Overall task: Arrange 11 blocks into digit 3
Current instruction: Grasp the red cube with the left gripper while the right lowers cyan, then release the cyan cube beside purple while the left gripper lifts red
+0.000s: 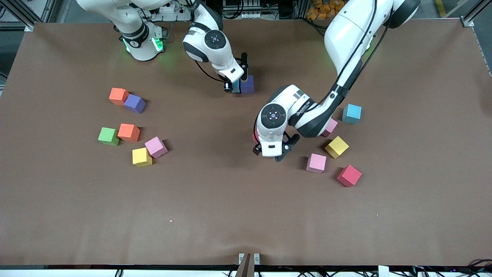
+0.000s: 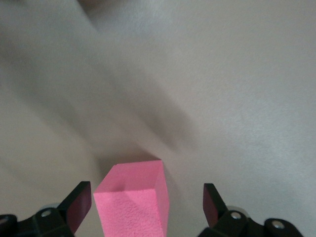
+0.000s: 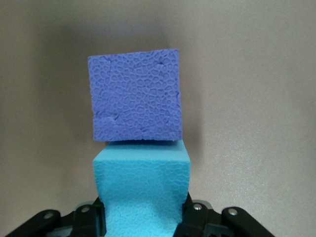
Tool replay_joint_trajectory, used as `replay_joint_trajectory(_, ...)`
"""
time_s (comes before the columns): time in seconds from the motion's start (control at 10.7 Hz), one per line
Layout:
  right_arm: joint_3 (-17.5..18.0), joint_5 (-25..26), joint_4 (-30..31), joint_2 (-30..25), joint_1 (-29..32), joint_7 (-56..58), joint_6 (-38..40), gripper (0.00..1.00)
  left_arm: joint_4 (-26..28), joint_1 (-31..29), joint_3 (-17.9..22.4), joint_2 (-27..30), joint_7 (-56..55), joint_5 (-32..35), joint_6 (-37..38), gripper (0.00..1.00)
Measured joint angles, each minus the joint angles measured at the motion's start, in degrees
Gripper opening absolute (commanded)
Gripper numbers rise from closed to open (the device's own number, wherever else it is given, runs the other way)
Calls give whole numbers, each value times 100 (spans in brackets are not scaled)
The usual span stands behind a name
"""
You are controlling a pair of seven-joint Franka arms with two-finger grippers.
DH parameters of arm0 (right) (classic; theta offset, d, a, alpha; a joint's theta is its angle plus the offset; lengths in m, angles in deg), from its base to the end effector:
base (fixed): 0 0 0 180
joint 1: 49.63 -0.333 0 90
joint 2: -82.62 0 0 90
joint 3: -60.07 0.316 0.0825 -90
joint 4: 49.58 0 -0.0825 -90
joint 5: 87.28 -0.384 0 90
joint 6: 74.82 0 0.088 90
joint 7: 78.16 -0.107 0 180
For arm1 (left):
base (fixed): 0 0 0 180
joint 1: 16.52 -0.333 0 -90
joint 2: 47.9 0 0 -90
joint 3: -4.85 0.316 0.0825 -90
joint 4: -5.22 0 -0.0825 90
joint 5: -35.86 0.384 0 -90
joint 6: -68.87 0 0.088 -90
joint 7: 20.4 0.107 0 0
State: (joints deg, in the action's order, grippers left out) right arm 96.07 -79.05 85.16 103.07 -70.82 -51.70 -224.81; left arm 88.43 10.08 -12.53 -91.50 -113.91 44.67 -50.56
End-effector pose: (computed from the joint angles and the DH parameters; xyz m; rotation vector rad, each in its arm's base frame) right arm 0.2653 0.4374 0.2075 -2.1446 -2.1153 0.0714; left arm 0.5421 -0.4598 0.2409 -2.8047 -1.2724 0.1685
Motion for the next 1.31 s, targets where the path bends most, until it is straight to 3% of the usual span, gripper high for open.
replay_joint_trajectory(0.09,0,1,-35,39,0,0,-9,23,47,13,2,-9,-42,0,19,100)
replay_joint_trajectory(0.28,1,4,-146,148,-17,-1,-10,42,242,24,7,-12,-115,0,25,100)
replay_joint_trajectory(0.37,1,5,-184,203,-56,-38,-10,64,292,24,13,-12,-162,0,24,100)
replay_joint_trajectory(0.47,-3,5,-216,257,-107,-114,-10,97,299,28,14,-12,-281,0,20,100)
replay_joint_trajectory(0.94,-25,12,-296,273,-143,-164,62,100,466,166,11,-14,-544,0,-275,100)
replay_joint_trajectory(1.12,-54,14,-380,83,-121,-189,554,100,683,166,19,-19,-600,0,-679,100)
replay_joint_trajectory(1.31,-70,4,-412,-377,-9,-254,1195,100,827,167,23,-40,-671,0,-958,49)
